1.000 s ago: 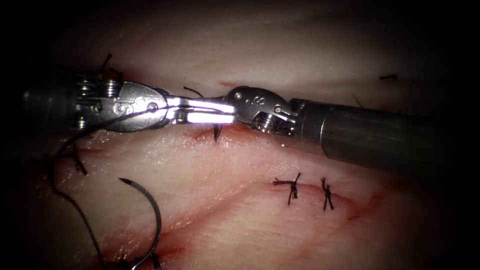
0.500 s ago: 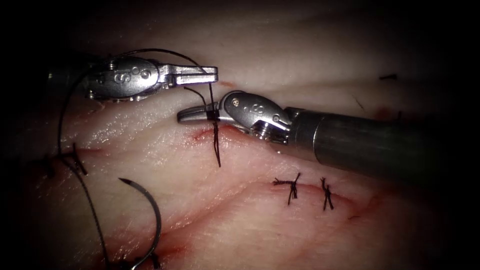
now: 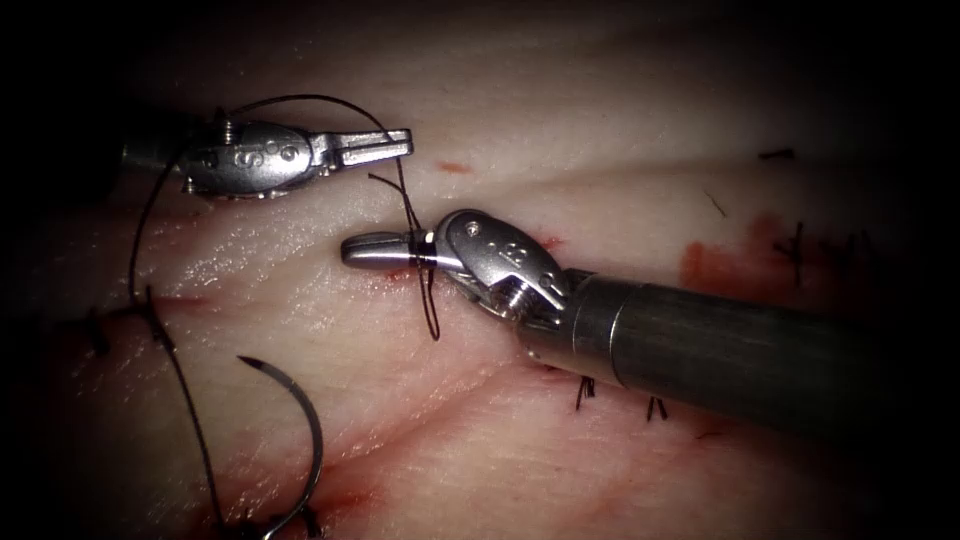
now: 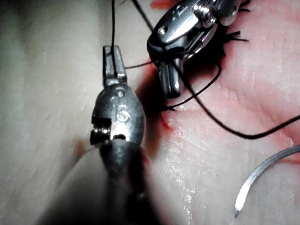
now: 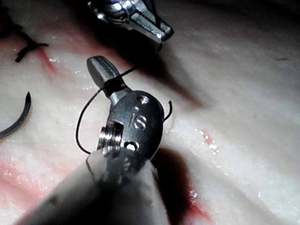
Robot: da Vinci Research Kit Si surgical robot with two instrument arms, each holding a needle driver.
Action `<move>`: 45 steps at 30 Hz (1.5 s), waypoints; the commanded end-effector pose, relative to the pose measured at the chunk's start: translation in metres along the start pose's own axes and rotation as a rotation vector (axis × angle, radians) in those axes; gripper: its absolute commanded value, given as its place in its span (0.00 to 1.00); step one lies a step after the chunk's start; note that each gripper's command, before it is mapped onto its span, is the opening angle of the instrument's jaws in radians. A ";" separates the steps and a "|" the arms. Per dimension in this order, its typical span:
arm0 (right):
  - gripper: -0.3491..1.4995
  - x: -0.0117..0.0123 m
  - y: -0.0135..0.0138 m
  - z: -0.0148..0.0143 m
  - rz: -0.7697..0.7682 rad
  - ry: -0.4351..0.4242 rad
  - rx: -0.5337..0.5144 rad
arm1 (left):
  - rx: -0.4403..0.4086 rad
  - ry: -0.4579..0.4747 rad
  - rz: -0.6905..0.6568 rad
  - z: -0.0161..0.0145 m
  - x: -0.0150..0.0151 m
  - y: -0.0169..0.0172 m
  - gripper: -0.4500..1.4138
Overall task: Wound Closure
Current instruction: Loop the suture once around the gripper counter-clockwise, then grab the suture tail.
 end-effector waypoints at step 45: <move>0.18 0.0022 0.0044 0.0015 0.096 -0.449 -0.718 | -0.017 -0.181 0.133 0.0003 -0.0041 0.0084 0.00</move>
